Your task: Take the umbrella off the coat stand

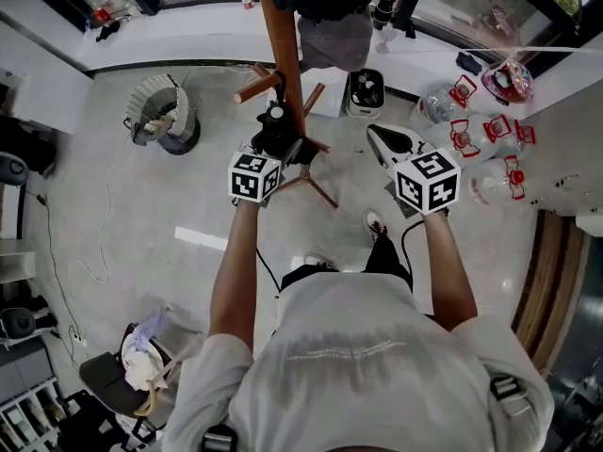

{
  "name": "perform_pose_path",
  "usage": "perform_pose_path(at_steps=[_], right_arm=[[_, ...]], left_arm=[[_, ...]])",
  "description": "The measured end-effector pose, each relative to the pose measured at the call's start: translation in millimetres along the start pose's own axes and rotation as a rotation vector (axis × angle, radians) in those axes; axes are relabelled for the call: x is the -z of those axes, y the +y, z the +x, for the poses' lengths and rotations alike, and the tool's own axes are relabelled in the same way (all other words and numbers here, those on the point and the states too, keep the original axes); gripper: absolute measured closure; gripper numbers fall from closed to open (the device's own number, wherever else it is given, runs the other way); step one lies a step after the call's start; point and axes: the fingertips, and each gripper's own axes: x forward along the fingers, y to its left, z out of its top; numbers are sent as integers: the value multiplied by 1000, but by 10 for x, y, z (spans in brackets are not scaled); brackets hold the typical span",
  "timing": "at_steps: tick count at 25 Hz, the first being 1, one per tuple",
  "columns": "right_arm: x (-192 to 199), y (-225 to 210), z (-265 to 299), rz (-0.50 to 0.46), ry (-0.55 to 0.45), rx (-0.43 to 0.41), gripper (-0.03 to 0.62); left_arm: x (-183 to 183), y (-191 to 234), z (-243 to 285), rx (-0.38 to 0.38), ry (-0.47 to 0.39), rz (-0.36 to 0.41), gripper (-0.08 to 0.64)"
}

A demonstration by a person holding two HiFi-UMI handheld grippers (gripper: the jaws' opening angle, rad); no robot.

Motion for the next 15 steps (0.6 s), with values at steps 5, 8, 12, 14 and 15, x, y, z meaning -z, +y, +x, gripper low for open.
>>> perform_pose_path(at_steps=[5,8,12,14,15], right_arm=[[-47,67,20,-21,5,-23,569],[-60,99,10,-43,13,-38,569],[-121,85,-37,-62,14,-62,569],[-161,48,-64,-62,8,-72,569],[-179,29,-76,-63,6,-77,569]], left_arm=[[-143,-23,-109,-18,-30,6,241],[-217,-48,-173,-44,-25,6,244],[-309,-66,-286,-114,-9,-17,247],[-336,-70,-342,-145,-6,-39,249],[-345,-69,-370,-160,-8,-52,249]])
